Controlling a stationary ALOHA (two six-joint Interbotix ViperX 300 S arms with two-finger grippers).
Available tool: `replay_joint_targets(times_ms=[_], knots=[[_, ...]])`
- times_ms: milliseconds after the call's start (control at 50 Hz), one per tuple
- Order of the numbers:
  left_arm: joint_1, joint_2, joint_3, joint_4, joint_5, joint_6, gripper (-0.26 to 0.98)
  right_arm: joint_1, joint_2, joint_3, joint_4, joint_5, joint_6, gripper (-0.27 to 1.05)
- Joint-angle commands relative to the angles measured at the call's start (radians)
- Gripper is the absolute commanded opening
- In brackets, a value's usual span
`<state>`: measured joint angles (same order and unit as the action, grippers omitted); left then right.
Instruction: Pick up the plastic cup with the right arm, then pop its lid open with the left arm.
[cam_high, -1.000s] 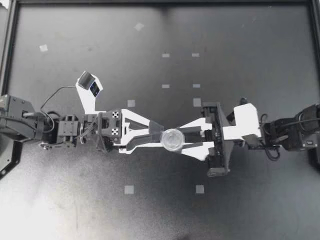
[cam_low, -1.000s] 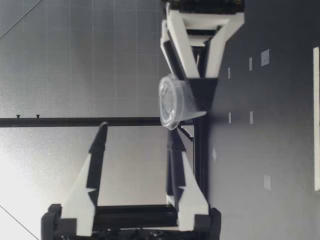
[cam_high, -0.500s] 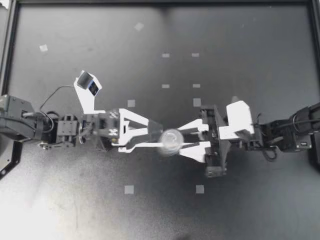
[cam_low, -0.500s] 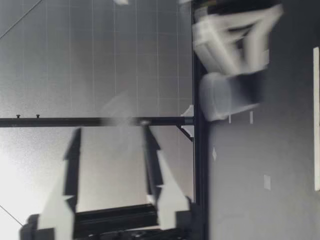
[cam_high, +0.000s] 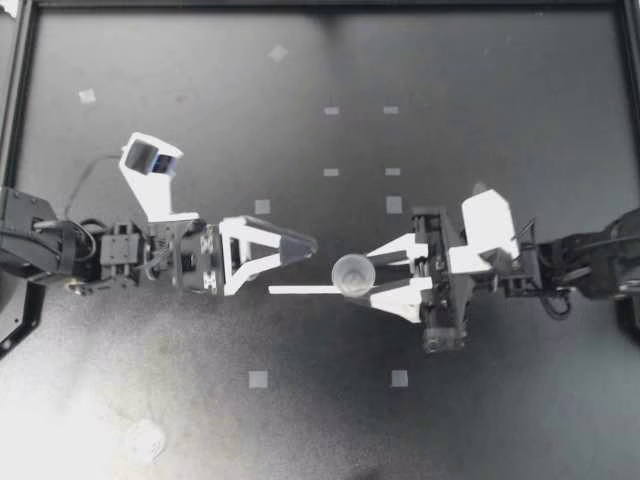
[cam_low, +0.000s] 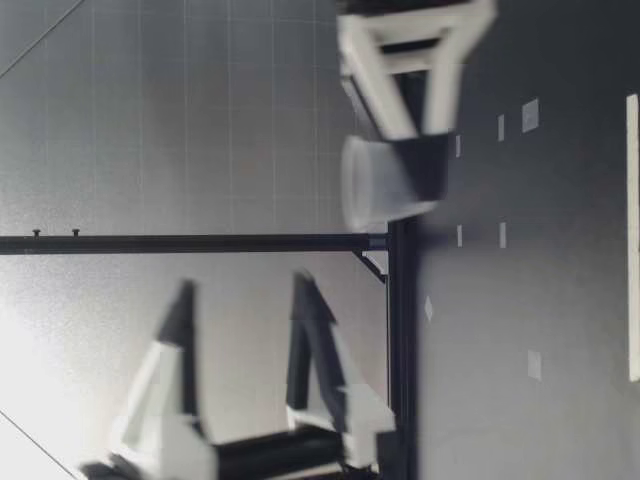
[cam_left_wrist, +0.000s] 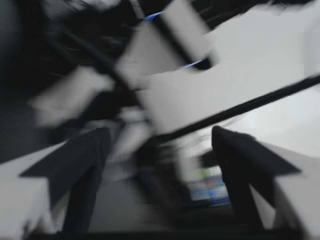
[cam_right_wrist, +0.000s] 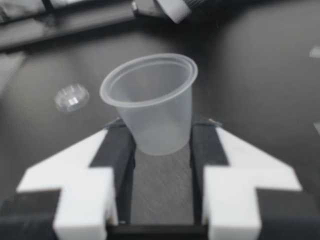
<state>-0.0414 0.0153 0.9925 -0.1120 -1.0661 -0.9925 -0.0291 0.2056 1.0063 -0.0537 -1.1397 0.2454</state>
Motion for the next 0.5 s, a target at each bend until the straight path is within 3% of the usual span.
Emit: replay_joint_targets(times_ms=[0,260,340,480], knots=[[0.012,-0.025,0.014,0.0,0.002,0.176,0.73,0.003,-0.077,-0.005,0.0,0.014,0.037,0.3],[0.005,-0.11,0.074,0.003,0.043,0.879,0.73,0.003,-0.172,-0.002,-0.002,0.031,0.137,0.29],[0.002,-0.132,0.08,0.003,0.081,0.994,0.73,0.003,-0.17,-0.003,-0.002,0.032,0.135,0.29],[0.003,-0.14,0.072,0.0,0.141,1.017,0.73,0.003,-0.152,-0.003,-0.006,0.034,0.123,0.29]])
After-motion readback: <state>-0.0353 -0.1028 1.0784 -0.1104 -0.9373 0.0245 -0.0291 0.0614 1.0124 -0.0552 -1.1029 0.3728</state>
